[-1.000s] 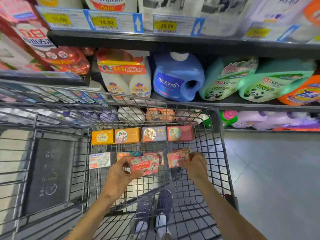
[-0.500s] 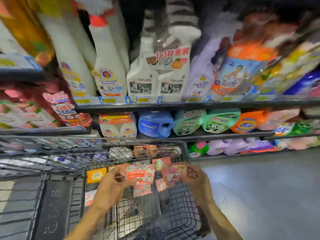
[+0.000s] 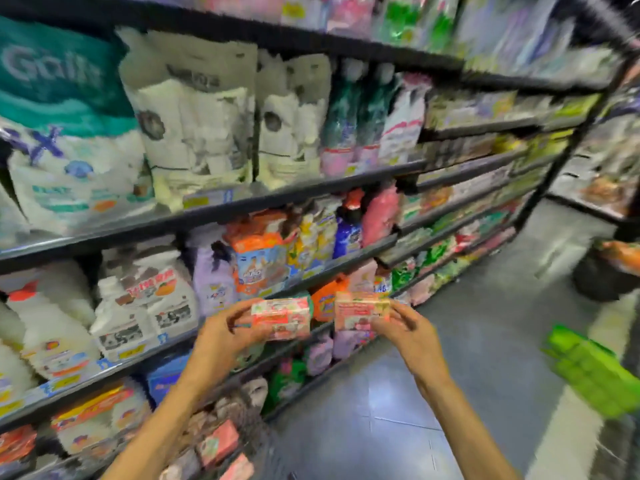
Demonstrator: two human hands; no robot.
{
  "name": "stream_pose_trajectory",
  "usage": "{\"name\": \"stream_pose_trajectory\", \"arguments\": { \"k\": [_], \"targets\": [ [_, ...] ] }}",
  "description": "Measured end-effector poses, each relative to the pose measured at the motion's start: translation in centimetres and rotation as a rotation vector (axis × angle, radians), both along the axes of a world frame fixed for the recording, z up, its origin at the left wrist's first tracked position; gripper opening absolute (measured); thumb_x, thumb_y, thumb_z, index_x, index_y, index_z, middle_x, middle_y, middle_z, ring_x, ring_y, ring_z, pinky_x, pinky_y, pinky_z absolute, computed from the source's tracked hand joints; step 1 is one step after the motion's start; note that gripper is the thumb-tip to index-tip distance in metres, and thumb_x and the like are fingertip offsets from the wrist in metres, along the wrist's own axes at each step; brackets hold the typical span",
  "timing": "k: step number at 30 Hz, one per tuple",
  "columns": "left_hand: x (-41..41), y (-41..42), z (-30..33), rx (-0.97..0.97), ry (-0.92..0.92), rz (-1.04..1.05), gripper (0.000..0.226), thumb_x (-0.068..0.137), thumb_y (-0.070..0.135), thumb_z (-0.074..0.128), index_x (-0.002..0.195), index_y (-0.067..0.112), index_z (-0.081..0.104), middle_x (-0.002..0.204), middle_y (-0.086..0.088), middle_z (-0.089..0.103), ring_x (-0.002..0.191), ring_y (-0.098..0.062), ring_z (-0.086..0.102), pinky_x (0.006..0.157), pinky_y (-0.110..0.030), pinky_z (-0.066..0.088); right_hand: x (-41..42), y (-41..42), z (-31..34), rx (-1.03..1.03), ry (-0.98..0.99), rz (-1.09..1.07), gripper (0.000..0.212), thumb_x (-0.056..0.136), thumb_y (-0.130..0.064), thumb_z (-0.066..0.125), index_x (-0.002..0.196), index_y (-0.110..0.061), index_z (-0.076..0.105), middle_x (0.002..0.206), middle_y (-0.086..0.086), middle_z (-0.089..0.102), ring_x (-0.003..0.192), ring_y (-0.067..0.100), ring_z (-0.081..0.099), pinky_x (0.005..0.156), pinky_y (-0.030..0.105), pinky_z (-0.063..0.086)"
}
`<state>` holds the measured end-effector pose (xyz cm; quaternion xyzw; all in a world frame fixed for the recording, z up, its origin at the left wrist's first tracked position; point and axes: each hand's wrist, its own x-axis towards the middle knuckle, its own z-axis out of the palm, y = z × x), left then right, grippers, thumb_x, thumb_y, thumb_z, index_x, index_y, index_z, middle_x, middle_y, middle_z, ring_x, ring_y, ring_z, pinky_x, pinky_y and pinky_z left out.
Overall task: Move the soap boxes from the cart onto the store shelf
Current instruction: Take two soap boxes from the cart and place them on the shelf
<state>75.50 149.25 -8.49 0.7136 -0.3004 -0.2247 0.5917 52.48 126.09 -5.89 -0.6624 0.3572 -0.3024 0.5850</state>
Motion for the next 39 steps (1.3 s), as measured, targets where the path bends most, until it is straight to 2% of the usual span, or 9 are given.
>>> {"name": "stream_pose_trajectory", "arguments": {
  "k": [6,9,13,18,22,26,31,35,39],
  "targets": [
    [-7.3,-14.3,9.0,-0.11,-0.098,-0.211,0.042,0.077,-0.006,0.08,0.111,0.014,0.067,0.088,0.02,0.077,0.082,0.005,0.071,0.07,-0.01,0.053,-11.3,-6.9,8.5,-0.082,-0.123,-0.195,0.038,0.08,-0.004,0.078,0.116,-0.011,0.07,0.102,0.0,0.077,0.093,0.006,0.07,0.079,0.017,0.055],
    [-11.6,-21.6,11.8,-0.16,-0.131,-0.312,0.044,0.076,-0.006,0.081,0.114,0.009,0.067,0.09,0.009,0.079,0.086,-0.001,0.073,0.071,-0.012,0.055,-16.9,-11.1,11.3,-0.132,-0.151,-0.284,0.033,0.081,0.0,0.075,0.11,-0.015,0.07,0.089,-0.011,0.077,0.081,-0.004,0.069,0.072,0.01,0.052],
    [-18.1,-31.6,14.9,-0.232,-0.195,-0.416,0.042,0.076,-0.005,0.082,0.111,0.012,0.068,0.095,0.007,0.075,0.082,0.007,0.07,0.069,-0.008,0.052,-24.4,-17.7,13.9,-0.182,-0.189,-0.419,0.034,0.081,0.0,0.076,0.108,-0.02,0.068,0.096,-0.003,0.075,0.078,-0.005,0.069,0.071,0.01,0.052],
    [-25.2,-43.9,17.0,-0.268,-0.266,-0.529,0.043,0.073,0.016,0.089,0.109,0.029,0.069,0.103,0.007,0.078,0.098,-0.012,0.073,0.086,-0.026,0.058,-33.4,-26.4,16.1,-0.228,-0.195,-0.525,0.038,0.081,-0.002,0.076,0.117,-0.014,0.069,0.1,-0.001,0.076,0.084,-0.002,0.07,0.074,0.011,0.053],
    [-30.7,-52.1,18.0,-0.305,-0.262,-0.577,0.042,0.076,0.011,0.086,0.114,0.02,0.069,0.101,0.011,0.078,0.097,-0.007,0.073,0.082,-0.016,0.056,-39.0,-32.5,17.1,-0.245,-0.181,-0.598,0.038,0.081,0.0,0.075,0.113,-0.018,0.066,0.1,0.001,0.073,0.077,-0.009,0.068,0.068,0.007,0.05],
    [-34.1,-60.0,18.3,-0.323,-0.272,-0.63,0.048,0.077,0.019,0.087,0.121,0.015,0.069,0.106,0.005,0.077,0.099,-0.007,0.072,0.087,-0.023,0.057,-42.7,-38.9,17.2,-0.259,-0.156,-0.649,0.042,0.081,-0.001,0.076,0.12,-0.014,0.065,0.102,0.004,0.074,0.079,-0.005,0.07,0.071,0.008,0.052],
    [-37.0,-70.9,17.7,-0.366,-0.243,-0.689,0.045,0.079,0.006,0.084,0.121,0.011,0.068,0.105,0.003,0.076,0.093,-0.001,0.072,0.079,-0.013,0.056,-45.2,-47.7,16.4,-0.254,-0.158,-0.719,0.042,0.081,-0.002,0.077,0.118,-0.018,0.065,0.098,-0.003,0.075,0.082,-0.002,0.071,0.07,0.01,0.052],
    [-38.0,-80.9,17.2,-0.388,-0.183,-0.73,0.045,0.078,0.007,0.084,0.121,0.013,0.07,0.106,0.003,0.077,0.097,-0.008,0.073,0.079,-0.018,0.057,-46.0,-55.7,16.2,-0.26,-0.166,-0.758,0.036,0.083,0.002,0.074,0.11,-0.02,0.066,0.089,-0.01,0.076,0.08,-0.004,0.071,0.067,0.008,0.051],
    [-38.7,-91.0,17.9,-0.386,-0.177,-0.756,0.05,0.078,0.009,0.085,0.126,0.011,0.068,0.105,0.006,0.078,0.096,-0.006,0.074,0.08,-0.019,0.058,-46.5,-64.7,16.9,-0.286,-0.117,-0.77,0.033,0.083,-0.006,0.076,0.114,-0.017,0.07,0.098,-0.005,0.078,0.096,0.007,0.072,0.083,0.017,0.053]
  ]
}}
